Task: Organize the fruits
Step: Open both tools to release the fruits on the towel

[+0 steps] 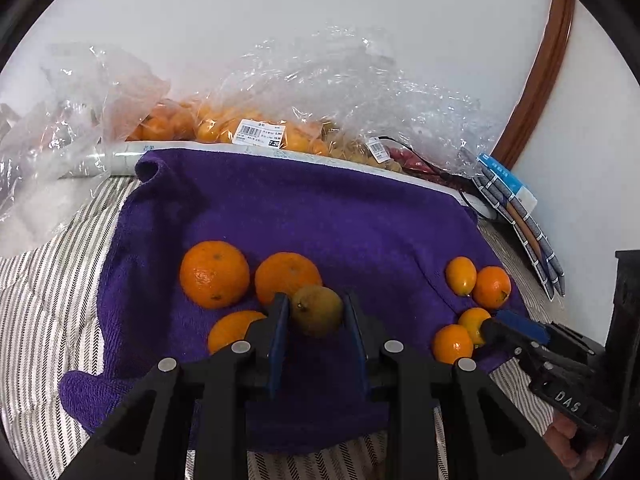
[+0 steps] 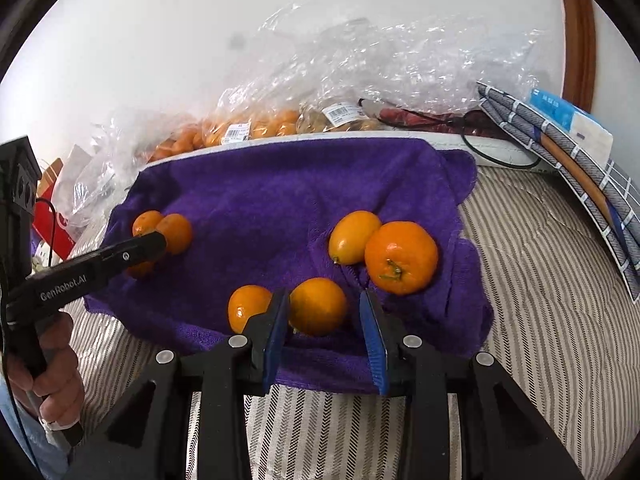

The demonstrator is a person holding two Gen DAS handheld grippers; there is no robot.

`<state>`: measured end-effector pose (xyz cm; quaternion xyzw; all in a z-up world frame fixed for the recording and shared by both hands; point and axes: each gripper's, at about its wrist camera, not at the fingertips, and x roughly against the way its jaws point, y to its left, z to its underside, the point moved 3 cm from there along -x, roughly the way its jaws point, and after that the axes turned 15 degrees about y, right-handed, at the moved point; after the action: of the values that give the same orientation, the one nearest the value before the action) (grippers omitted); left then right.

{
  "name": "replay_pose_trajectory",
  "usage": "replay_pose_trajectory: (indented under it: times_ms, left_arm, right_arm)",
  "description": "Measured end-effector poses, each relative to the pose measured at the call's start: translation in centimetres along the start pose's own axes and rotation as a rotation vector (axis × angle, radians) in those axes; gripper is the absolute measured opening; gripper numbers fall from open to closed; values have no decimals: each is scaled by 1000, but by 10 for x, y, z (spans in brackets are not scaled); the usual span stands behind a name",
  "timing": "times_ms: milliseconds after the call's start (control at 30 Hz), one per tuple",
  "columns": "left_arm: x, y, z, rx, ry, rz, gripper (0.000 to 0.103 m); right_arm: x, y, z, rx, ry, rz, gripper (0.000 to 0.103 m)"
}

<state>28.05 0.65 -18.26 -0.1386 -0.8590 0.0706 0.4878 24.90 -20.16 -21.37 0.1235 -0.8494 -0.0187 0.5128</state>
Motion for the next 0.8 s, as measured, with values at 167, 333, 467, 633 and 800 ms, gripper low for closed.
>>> replay_pose_trajectory:
  times_ms: [167, 333, 467, 633, 800]
  left_arm:
    - [4, -3, 1, -25, -15, -12, 37]
    - [18, 0, 0, -16, -67, 31, 43]
    - [28, 5, 0, 5, -91, 12, 43]
    - [53, 15, 6, 38, -106, -65, 43]
    - [72, 35, 37, 12, -68, -207, 43]
  right_arm:
    - [13, -3, 3, -29, -41, -2, 37]
    - [35, 13, 12, -7, -71, 24, 36]
    - [47, 41, 31, 44, -41, -21, 36]
    - [32, 68, 59, 52, 53, -44, 26]
    - [17, 81, 71, 43, 97, -68, 18]
